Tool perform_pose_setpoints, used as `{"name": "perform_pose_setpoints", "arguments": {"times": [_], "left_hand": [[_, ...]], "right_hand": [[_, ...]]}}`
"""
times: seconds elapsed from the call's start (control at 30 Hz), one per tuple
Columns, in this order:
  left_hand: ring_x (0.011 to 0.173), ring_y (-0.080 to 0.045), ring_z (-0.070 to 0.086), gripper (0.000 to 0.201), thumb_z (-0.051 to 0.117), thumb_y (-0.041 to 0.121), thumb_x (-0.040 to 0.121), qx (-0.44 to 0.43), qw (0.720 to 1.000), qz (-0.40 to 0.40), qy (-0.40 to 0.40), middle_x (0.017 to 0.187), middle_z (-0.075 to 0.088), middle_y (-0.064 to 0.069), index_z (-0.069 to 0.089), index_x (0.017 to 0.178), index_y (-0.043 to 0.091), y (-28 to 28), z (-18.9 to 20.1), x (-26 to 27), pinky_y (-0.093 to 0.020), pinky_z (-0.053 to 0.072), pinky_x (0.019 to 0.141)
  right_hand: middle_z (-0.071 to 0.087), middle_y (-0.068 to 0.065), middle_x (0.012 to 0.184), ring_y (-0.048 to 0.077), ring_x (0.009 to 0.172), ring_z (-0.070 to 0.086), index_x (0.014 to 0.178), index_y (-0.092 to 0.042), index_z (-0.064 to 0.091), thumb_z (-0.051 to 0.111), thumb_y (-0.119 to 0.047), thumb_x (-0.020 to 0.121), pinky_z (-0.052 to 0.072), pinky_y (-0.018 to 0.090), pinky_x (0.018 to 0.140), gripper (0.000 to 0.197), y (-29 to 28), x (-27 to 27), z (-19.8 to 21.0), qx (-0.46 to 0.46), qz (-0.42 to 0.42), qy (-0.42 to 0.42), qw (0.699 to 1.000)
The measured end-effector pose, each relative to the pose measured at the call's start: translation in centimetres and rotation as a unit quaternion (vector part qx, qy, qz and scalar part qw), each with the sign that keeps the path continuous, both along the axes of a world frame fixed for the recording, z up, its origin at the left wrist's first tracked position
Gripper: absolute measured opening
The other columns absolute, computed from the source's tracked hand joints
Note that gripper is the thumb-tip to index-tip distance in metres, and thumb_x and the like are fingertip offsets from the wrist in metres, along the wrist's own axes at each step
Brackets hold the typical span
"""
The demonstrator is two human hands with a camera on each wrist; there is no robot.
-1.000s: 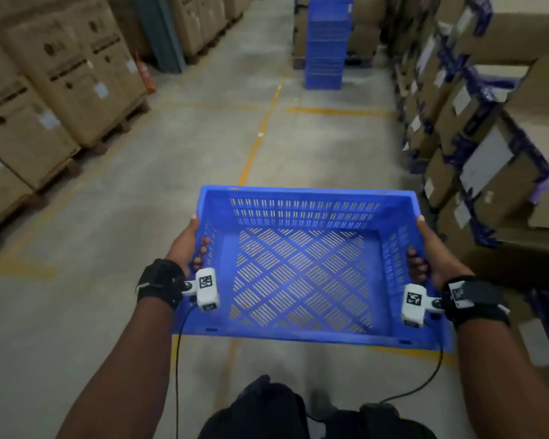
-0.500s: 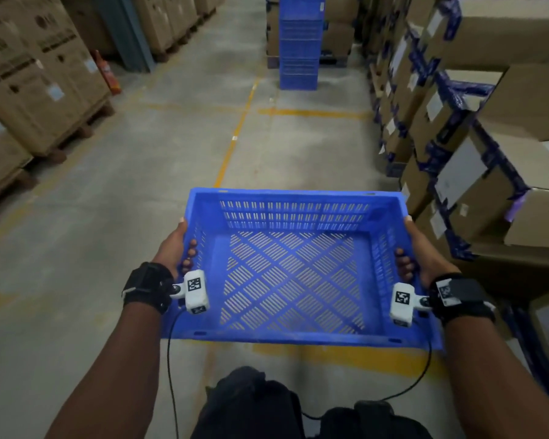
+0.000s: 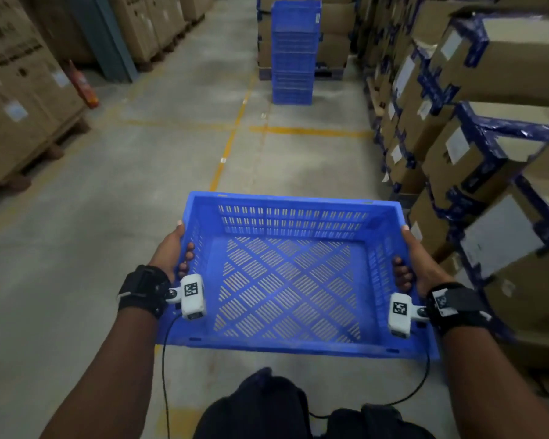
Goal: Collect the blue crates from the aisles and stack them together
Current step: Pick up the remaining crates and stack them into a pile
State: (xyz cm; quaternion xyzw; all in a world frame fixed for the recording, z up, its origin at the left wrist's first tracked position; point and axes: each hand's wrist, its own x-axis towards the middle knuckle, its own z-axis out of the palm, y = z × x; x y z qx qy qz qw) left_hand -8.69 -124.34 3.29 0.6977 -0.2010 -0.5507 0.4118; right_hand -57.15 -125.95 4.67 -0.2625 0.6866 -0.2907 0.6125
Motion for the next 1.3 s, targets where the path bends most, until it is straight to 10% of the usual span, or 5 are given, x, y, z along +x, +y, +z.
{"name": "perform_pose_setpoints", "arguments": {"times": [1.3], "left_hand": [[0.045,-0.014,0.025,0.062,0.029,0.076,0.094,0.002,0.997,-0.052,-0.063,0.06,0.037,0.001,0.045,0.075,0.019,-121.2,1.0,4.9,-0.021,0.017,0.046]], "right_hand": [[0.028,-0.003,0.046,0.012,0.035,0.022,0.067,-0.017,0.041,0.034,-0.091,0.079,0.016,0.02,0.037,0.076,-118.9,5.6,1.1,0.005,-0.018,0.012,1.0]]}}
